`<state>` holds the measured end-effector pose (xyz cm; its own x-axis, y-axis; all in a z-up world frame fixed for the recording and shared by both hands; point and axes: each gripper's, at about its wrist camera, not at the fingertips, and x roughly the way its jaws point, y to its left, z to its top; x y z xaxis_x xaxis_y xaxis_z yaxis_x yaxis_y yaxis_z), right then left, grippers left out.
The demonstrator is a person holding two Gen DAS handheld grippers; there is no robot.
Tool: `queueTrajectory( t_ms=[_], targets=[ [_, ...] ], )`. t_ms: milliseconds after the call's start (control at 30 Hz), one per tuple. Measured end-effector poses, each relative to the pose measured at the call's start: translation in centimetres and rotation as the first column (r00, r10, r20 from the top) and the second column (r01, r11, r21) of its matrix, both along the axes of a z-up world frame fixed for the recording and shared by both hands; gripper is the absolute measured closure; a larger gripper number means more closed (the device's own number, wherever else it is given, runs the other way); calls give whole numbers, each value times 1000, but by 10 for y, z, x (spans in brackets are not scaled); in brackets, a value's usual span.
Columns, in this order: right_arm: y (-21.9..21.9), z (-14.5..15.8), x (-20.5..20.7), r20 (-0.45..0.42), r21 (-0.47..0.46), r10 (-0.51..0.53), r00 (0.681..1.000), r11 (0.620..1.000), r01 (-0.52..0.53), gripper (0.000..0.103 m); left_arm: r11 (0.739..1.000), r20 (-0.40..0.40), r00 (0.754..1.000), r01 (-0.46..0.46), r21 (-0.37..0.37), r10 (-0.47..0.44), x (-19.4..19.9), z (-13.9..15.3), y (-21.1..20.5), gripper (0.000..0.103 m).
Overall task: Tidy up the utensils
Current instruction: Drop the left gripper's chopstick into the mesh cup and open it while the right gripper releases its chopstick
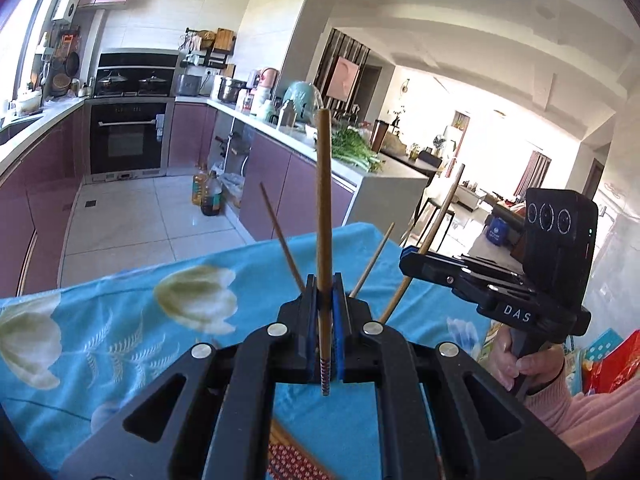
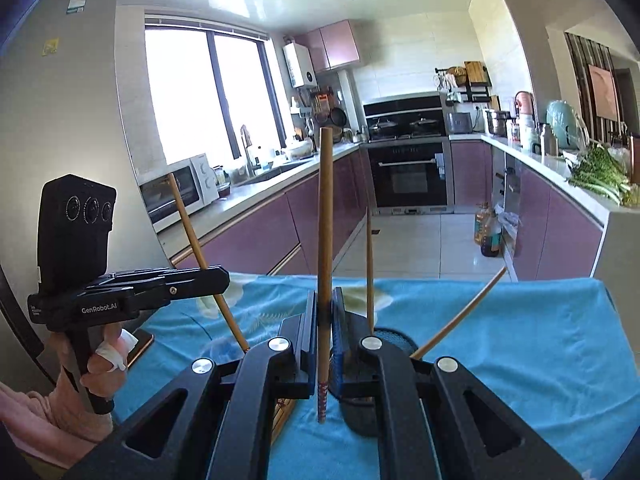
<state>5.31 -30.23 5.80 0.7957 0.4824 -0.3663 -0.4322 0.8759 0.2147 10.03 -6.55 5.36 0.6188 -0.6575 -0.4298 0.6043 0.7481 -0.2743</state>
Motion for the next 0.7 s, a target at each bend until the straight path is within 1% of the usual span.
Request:
queueTrajectory(
  t_ms=[233, 333, 500, 700],
  targets=[
    [-10, 18, 5, 53, 7, -25, 998, 1000, 25, 97, 1000, 50, 999, 7, -28, -6, 9, 28, -14, 96],
    [-15, 22, 10, 68, 10, -41, 997, 999, 41, 97, 1000, 73, 997, 6, -19, -5, 12, 36, -21, 96],
    [-15, 16, 17, 64, 6, -55, 996, 998, 55, 97, 999, 71, 997, -2, 36, -1, 18, 31, -37, 96],
    [-12, 1, 34, 14, -30, -77, 997, 997, 78, 97, 995, 30, 1000, -11, 101, 7, 28, 13, -55, 96]
  ],
)
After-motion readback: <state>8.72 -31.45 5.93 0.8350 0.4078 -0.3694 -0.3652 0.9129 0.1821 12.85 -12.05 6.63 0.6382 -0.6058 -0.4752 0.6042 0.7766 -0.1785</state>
